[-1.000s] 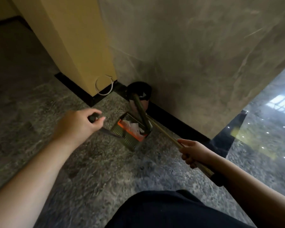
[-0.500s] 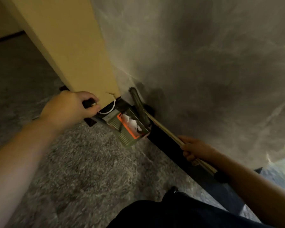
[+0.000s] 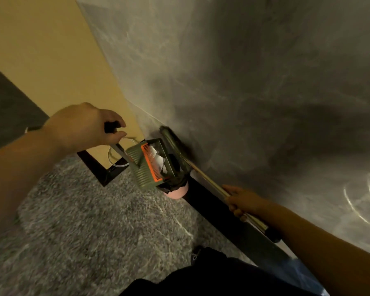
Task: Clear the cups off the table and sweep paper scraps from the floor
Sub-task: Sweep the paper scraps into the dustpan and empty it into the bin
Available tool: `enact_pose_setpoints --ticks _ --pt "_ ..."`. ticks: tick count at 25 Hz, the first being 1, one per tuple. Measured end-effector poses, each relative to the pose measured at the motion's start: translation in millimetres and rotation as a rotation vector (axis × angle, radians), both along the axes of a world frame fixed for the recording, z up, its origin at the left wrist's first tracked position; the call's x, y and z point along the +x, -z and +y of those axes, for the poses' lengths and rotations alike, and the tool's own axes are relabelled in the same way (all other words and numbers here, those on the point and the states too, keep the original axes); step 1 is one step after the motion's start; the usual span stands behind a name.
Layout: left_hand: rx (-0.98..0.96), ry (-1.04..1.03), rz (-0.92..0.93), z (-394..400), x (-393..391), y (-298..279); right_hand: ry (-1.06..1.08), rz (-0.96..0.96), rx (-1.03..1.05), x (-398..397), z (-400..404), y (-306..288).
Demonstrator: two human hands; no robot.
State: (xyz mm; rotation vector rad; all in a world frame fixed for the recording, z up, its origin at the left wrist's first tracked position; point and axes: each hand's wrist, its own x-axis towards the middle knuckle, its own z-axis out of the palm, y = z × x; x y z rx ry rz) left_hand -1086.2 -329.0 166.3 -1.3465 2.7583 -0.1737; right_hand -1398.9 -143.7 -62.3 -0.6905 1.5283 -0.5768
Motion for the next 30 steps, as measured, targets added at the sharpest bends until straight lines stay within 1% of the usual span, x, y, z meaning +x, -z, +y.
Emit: enact_pose_setpoints --ticks 5,7,12,15,18,20,23,25,28,30 --pt "0.033 0.161 -0.165 -51 -44 23 -0.021 -0.002 0.020 -6 -40 19" --pt "0.031 0.220 -0.175 -64 -67 28 -0.026 -0.010 0.023 -6 -49 23" --pt "0.032 0.258 -0.250 -84 -108 22 0.000 -0.061 0.036 -19 -63 23" --pt "0.013 0.335 -0.280 -84 -135 25 -0.009 -0.083 0.035 -36 -65 21" --pt "0.016 0.409 -0.356 -74 -158 37 -0.011 -0.083 0.035 -48 -59 25" --pt "0.011 0.427 -0.395 -74 -171 33 -0.017 -0.052 0.031 -55 -52 29" --pt "0.010 0.460 -0.393 -79 -186 24 -0.026 -0.007 0.023 -60 -45 35" --pt "0.027 0.467 -0.412 -72 -196 32 -0.029 0.007 0.025 -62 -44 38" --pt "0.047 0.482 -0.479 -64 -204 43 -0.015 -0.028 0.032 -68 -44 38" --pt "0.022 0.487 -0.481 -72 -207 34 -0.012 -0.053 0.024 -72 -46 35"
